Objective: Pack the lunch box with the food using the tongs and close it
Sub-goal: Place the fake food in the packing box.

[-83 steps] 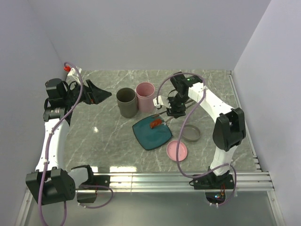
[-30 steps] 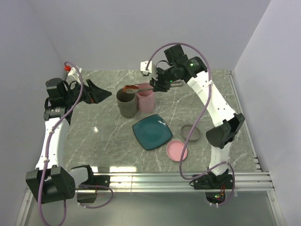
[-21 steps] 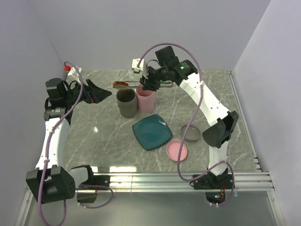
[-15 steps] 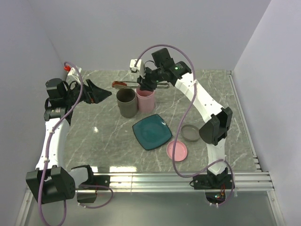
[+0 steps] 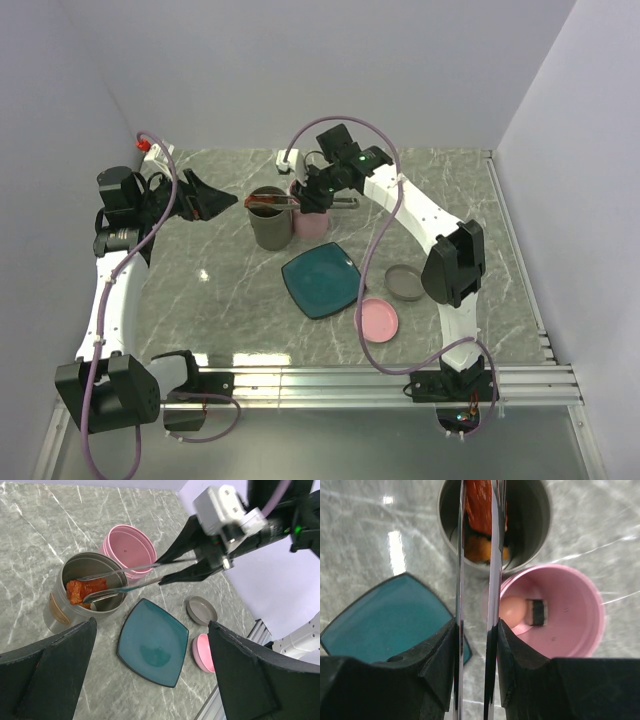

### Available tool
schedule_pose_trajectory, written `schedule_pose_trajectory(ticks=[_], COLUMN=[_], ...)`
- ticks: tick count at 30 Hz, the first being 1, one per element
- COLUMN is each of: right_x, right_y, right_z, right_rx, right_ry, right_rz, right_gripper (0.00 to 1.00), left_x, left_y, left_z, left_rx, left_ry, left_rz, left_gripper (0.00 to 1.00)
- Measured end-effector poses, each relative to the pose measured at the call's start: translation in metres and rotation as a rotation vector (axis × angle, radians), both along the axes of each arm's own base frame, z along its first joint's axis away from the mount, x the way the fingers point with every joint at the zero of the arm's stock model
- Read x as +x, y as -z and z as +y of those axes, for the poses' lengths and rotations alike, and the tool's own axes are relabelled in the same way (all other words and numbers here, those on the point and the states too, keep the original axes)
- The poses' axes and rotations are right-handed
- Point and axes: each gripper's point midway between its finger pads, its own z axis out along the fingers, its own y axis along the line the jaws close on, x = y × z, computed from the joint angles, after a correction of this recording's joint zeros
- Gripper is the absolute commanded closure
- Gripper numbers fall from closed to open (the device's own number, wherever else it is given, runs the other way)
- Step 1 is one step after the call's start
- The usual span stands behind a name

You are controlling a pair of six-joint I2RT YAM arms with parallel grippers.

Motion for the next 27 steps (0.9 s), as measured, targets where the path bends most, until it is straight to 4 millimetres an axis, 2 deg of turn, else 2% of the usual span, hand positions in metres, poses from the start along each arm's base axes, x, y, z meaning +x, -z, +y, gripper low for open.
schedule_pose_trajectory(ticks=[2,4,5,13,17,22,27], right_x=[-0.003,-0.003,-0.002,0.001,0.005,0.006,0.005], right_y=[0.011,0.015,0.015,0.009,0.003,-0.012,-0.046], right_z=[-0.002,-0.004,-0.004,-0.004,-0.007,-0.009,-0.006], right_rx=[-0.015,-0.021,-0.020,-0.007,0.001,0.027,0.083], right_ry=[0.000,0.005,0.007,0.011,0.021,0.036,0.042], right_rz=[0.021,0.029,0.030,0.016,0.006,-0.006,-0.043], right_gripper=[0.68,0.56,0.54,0.53,0.50,0.45,0.49], left_x=[0.000,0.000,0.000,0.000,0.000,0.000,0.000], left_y=[0.000,0.000,0.000,0.000,0.000,0.000,0.000], left_z=[0.000,0.000,0.000,0.000,0.000,0.000,0.000], left_rx=[0.000,0.000,0.000,0.000,-0.001,-0.003,-0.002], left_ry=[0.000,0.000,0.000,0.000,-0.001,-0.001,-0.001], left_rz=[0.000,0.000,0.000,0.001,0.000,0.001,0.000], left_gripper=[0.01,0.01,0.01,0.01,0.01,0.01,0.01])
